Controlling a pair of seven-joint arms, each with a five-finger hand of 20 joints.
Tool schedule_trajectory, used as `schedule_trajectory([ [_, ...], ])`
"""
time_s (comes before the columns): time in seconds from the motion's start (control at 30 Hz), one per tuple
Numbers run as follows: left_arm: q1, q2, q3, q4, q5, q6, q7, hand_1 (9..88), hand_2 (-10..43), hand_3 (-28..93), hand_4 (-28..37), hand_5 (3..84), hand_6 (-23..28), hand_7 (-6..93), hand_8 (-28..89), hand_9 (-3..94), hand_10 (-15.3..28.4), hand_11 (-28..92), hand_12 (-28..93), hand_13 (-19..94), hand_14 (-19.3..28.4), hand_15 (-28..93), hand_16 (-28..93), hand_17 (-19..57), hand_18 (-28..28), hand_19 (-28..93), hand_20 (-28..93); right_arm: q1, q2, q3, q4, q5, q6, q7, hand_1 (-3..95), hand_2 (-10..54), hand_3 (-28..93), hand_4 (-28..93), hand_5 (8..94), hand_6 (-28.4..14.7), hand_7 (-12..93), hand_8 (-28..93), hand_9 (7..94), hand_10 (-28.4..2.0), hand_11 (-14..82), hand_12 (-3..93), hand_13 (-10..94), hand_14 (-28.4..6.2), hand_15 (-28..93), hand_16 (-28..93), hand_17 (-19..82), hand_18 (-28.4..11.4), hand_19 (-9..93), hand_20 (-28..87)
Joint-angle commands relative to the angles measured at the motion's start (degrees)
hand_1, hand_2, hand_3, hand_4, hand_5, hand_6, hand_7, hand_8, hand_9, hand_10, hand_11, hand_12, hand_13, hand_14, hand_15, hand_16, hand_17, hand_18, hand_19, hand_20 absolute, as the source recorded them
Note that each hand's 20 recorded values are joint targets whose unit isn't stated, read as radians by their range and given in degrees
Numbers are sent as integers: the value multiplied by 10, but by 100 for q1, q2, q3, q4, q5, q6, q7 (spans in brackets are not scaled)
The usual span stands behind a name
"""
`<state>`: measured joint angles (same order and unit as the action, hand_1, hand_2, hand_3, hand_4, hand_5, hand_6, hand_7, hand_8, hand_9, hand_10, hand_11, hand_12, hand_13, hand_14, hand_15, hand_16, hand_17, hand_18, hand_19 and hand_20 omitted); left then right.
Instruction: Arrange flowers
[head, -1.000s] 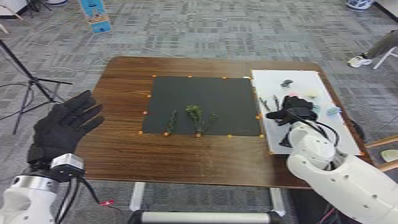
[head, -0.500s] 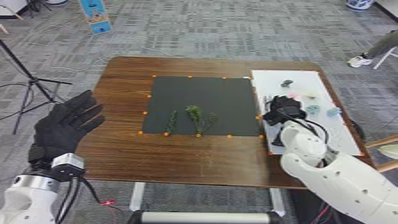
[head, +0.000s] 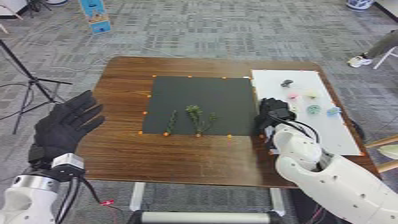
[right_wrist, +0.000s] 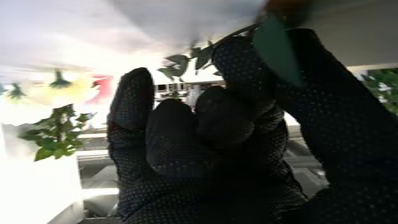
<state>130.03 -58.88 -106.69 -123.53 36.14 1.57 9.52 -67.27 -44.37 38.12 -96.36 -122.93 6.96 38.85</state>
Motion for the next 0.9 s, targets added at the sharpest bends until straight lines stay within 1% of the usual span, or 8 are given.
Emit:
schedule_trajectory([
  [0.03,25,-23,9,-17,-33,-14,-24,234,-89,720,-283,351,38,212,-99,282,114,226,179,237,130,310,24,-88,208,442,128,-317,-222,-145,-246,99,146,-299,430,-95,807,-152,721,-15,583,254,746,-122,684,563,700,-130,887,461,306,-197,789,400],
  [0.47,24,-11,-10,-18,-35,-26,-52,234,-88,720,-283,352,38,211,-99,281,114,228,179,237,130,310,24,-88,208,443,127,-399,-229,-68,-446,-67,156,-458,421,-95,803,-149,711,-8,587,264,745,-120,685,564,699,-126,885,466,305,-195,787,401],
  [0.6,38,-9,-29,-19,-31,-16,-50,234,-87,719,-283,352,39,211,-99,282,115,227,178,238,130,310,23,-88,208,443,127,-444,-60,252,-661,-446,298,-93,379,-95,743,-272,694,7,540,224,728,-112,662,580,689,-120,870,464,300,-193,784,396],
  [0.67,44,-14,-29,-20,-42,-2,-42,234,-87,719,-283,352,39,210,-99,283,116,227,179,237,131,310,23,-88,208,443,127,-441,46,404,-767,-489,367,-11,333,-95,743,-282,681,0,517,156,713,-111,660,581,681,-120,863,468,296,-192,780,395],
  [0.7,35,-19,-23,-12,-38,-5,-40,233,-87,720,-283,352,39,210,-99,283,116,227,179,237,131,311,23,-88,208,443,127,-465,80,539,-851,-435,231,33,317,-95,743,-282,681,-4,537,13,706,-113,658,582,676,-120,861,469,292,-193,777,398],
  [0.73,26,-21,-18,-7,-36,-8,-46,233,-87,721,-283,353,38,210,-99,283,116,227,179,237,130,310,23,-88,208,443,127,-488,122,640,-920,-407,149,72,306,-95,738,-283,679,-6,549,-75,699,-115,656,582,671,-120,859,469,289,-194,774,400],
  [0.8,27,-26,-19,-6,-30,-16,-35,232,-87,721,-283,352,38,210,-99,283,115,226,178,237,131,310,23,-88,208,443,127,-488,219,715,-998,-423,154,161,294,-95,698,-283,672,-13,543,-107,687,-122,651,580,663,-124,854,467,281,-196,769,399],
  [0.9,27,-20,-29,-7,5,-3,-30,235,-90,722,-283,352,39,211,-98,282,115,227,179,237,130,310,23,-88,208,443,127,-580,309,890,-1117,-282,-171,239,279,-95,651,-283,668,-22,508,-112,668,-132,639,577,643,-134,845,464,271,-200,765,394],
])
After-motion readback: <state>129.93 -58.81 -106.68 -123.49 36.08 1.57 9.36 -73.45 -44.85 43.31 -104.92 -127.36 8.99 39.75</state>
